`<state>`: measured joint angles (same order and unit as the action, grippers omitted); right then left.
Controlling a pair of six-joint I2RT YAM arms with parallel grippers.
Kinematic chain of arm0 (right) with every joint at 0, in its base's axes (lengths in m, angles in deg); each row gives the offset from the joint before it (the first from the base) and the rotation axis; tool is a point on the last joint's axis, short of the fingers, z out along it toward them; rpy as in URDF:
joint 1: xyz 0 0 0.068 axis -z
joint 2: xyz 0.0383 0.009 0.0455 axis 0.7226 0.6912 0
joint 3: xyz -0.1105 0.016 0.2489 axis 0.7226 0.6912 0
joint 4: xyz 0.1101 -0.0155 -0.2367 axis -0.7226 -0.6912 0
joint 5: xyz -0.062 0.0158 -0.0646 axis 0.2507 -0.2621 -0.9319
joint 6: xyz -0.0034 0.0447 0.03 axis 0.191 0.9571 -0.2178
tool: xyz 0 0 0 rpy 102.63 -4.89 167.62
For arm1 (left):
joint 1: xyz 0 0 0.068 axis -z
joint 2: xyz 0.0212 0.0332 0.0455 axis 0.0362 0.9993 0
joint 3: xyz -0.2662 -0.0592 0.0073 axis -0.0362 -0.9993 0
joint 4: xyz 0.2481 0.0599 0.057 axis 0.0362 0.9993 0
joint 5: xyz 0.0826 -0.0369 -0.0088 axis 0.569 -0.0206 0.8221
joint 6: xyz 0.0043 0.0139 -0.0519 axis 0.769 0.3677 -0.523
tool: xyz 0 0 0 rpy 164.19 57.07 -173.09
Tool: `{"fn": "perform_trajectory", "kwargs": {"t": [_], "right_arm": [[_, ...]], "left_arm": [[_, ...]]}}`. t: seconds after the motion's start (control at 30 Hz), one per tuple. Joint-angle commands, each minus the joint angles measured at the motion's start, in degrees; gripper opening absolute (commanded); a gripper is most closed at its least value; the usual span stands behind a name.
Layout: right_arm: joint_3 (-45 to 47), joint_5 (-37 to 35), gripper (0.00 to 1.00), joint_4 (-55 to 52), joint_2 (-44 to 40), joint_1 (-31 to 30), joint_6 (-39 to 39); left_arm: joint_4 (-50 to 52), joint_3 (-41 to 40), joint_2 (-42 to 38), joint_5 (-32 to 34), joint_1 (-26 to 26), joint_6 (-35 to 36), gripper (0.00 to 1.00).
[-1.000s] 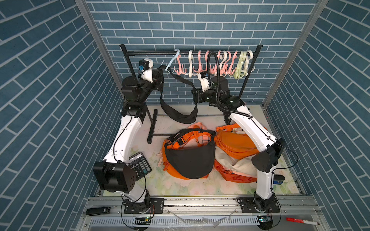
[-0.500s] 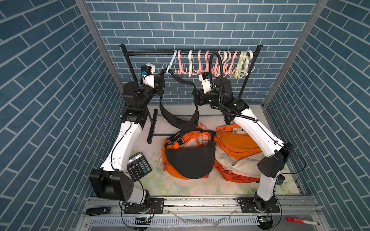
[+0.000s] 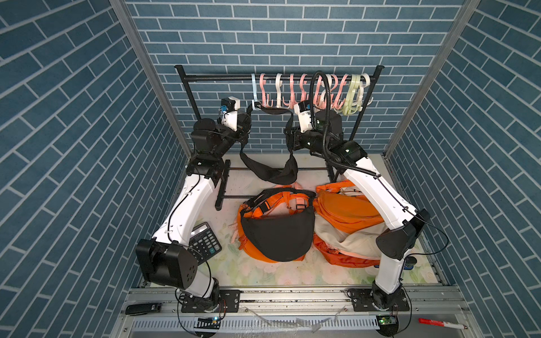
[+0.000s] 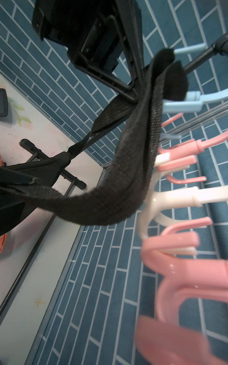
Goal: Take the bag off the hook
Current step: Pick up the bag from the hook.
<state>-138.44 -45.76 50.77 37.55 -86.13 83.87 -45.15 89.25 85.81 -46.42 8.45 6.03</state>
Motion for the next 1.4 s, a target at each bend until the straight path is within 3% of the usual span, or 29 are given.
{"fn": "perform_trajectory", "kwargs": {"t": [0.0, 0.43, 0.87, 1.17, 1.37], "right_arm": [[-3.84, 0.25, 0.00, -1.00, 2.00, 0.54, -0.57], [-16.44, 1.72, 0.00, -5.43, 7.31, 1.95, -1.05], [-16.54, 3.90, 0.00, -3.60, 5.06, 1.95, -0.05], [-29.97, 3.44, 0.00, -6.22, 11.35, 1.71, 0.08], [-30.62, 2.91, 0.00, -3.59, 11.95, 1.69, 0.40]], "left_arm": [[0.88, 3.45, 0.83, 0.20, 0.29, 0.54, 0.00], [6.50, 10.12, 4.71, 0.40, 0.40, 2.55, 0.00], [2.38, -1.20, 0.10, 1.30, 0.38, 2.48, 0.00], [2.89, -0.16, -0.08, 1.79, 0.37, 2.63, 0.00], [3.93, 2.21, -0.30, 2.26, 0.03, 2.70, 0.00]]}}
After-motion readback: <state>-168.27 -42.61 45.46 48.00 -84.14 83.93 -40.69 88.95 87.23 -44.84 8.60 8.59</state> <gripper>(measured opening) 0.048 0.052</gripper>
